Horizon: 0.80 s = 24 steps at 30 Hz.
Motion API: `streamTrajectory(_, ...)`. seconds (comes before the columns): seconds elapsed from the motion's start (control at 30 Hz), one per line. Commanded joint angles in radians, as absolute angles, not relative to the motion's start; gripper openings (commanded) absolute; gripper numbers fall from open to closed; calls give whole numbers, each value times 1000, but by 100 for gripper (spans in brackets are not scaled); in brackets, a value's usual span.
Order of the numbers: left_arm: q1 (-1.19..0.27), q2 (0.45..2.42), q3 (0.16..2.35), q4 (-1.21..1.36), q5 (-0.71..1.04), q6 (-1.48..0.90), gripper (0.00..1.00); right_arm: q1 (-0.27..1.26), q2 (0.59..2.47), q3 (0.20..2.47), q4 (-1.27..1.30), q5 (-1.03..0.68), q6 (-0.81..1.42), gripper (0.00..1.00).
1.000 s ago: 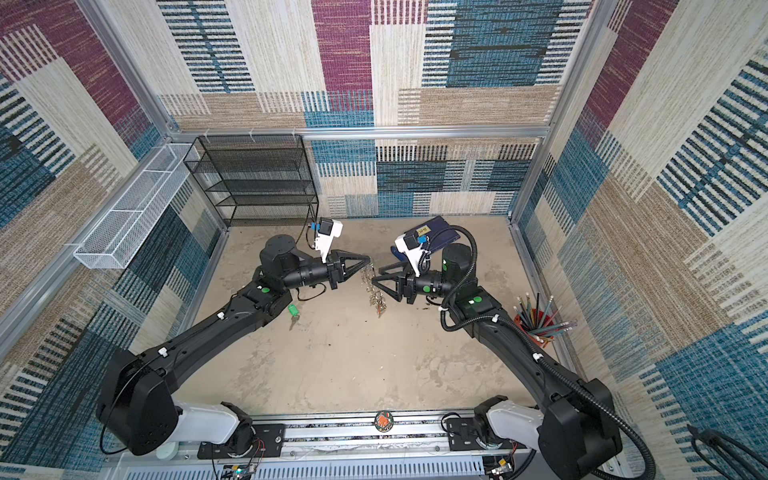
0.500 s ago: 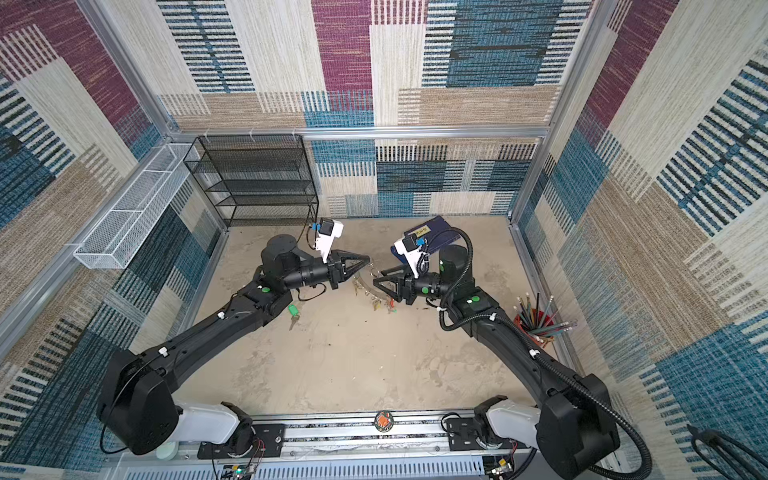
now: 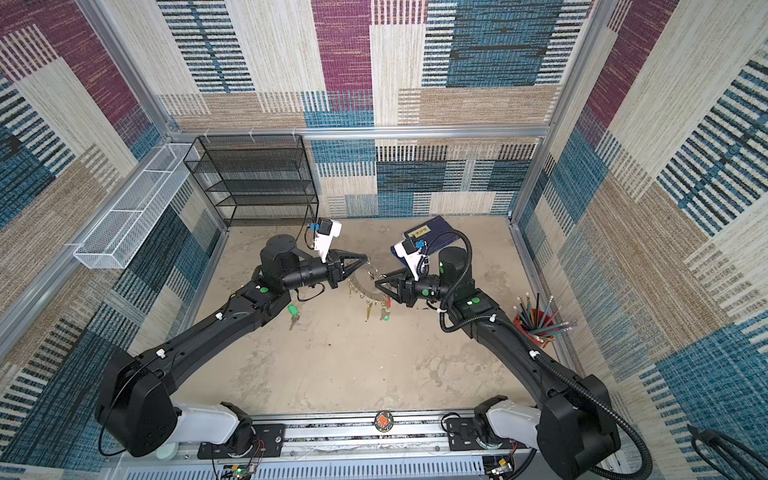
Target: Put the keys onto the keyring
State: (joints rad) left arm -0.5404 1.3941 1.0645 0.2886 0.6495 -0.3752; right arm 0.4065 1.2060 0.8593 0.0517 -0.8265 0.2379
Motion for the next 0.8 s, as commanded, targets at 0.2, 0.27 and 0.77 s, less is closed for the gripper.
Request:
streamTrajectory(0.2, -538, 1389, 1074, 332, 643, -368, 0, 408, 1212, 858, 74, -820, 236, 23)
streamTrajectory(0.27, -538, 1390, 1074, 330, 640, -370, 0, 408, 1212, 855, 74, -821, 238, 22)
streamTrajectory(0.77, -535, 1390, 1074, 329, 626, -374, 0, 408, 1195, 840, 72, -832, 242, 23)
